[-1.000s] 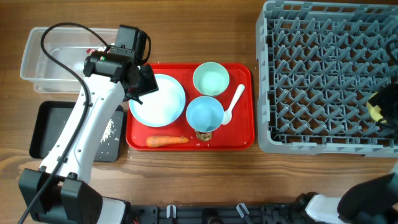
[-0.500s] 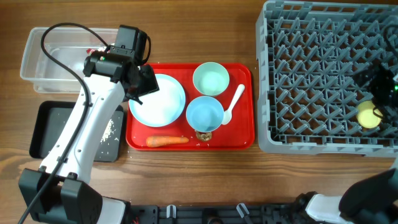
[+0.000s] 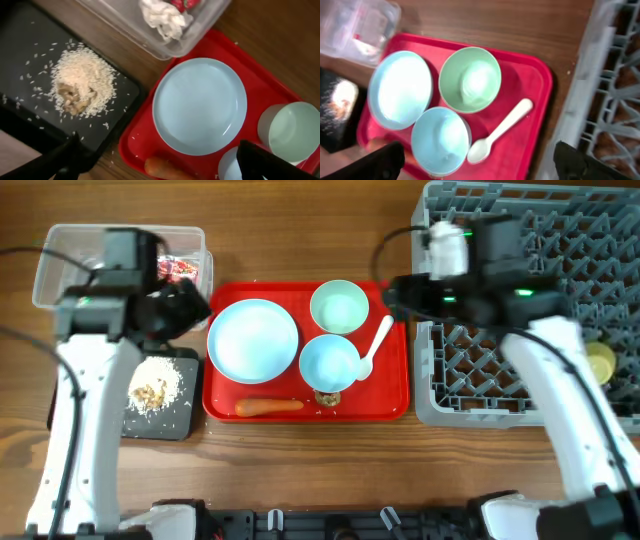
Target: Sort waste into correct bins and load items into the dishwasher rack
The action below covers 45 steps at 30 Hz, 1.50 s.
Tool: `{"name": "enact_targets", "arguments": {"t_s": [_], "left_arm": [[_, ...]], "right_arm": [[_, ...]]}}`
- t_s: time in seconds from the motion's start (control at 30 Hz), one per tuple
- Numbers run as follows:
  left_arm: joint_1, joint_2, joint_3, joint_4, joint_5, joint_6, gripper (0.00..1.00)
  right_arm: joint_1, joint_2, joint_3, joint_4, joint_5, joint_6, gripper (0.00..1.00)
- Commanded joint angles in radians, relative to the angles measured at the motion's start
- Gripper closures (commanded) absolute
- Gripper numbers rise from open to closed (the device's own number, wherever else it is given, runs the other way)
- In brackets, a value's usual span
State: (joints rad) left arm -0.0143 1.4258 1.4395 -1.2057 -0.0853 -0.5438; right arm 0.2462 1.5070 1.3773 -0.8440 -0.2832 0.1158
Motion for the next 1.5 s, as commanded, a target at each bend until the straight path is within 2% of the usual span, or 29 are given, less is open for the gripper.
{"name": "enact_targets", "arguments": {"t_s": [0.0,0.17,0.27,0.47,0.5,0.73,0.8,1.0,1.17,1.33,1.47], "left_arm": [[0.054,-0.012,0.004,-0.022,-0.01,-0.014,0.0],[0.056,-0.011,0.004,-0.026,-0.01,-0.014,0.0],[0.056,-0.011,0.004,-0.027,-0.01,-0.014,0.0],[0.056,-0.011,0.004,-0.034,-0.01,-0.014,0.0],[0.056,-0.011,0.004,-0.034,-0.01,-0.014,0.0],[0.056,-0.011,0.004,-0.034,-0.01,-0.014,0.0],[0.056,-0.011,0.004,-0.035,-0.01,-0.014,0.0],[0.056,-0.011,0.004,-0.038,-0.01,-0.014,0.0],[0.056,-0.011,0.004,-0.037,-0.01,-0.014,0.0],[0.056,-0.011,0.004,-0.037,-0.01,-0.014,0.0],[0.056,-0.011,0.004,-0.037,-0.01,-0.014,0.0]], "right_arm": [[0.096,0.122,0.016,0.049,0.223,0.195,0.07],[0.157,0.295,0.016,0.17,0.246,0.246,0.19],[0.161,0.375,0.016,0.21,0.294,0.334,0.28],[0.162,0.47,0.016,0.279,0.319,0.39,0.67],[0.162,0.476,0.016,0.279,0.332,0.402,0.71],[0.162,0.5,0.016,0.282,0.332,0.411,0.84],[0.162,0.5,0.016,0.283,0.331,0.411,0.96],[0.134,0.393,0.02,0.29,0.328,0.363,0.96],[0.068,0.117,0.02,0.286,0.355,0.132,0.96],[-0.059,-0.095,0.02,0.306,0.587,-0.1,0.96],[-0.183,-0.12,0.019,0.359,0.862,-0.233,0.96]]}}
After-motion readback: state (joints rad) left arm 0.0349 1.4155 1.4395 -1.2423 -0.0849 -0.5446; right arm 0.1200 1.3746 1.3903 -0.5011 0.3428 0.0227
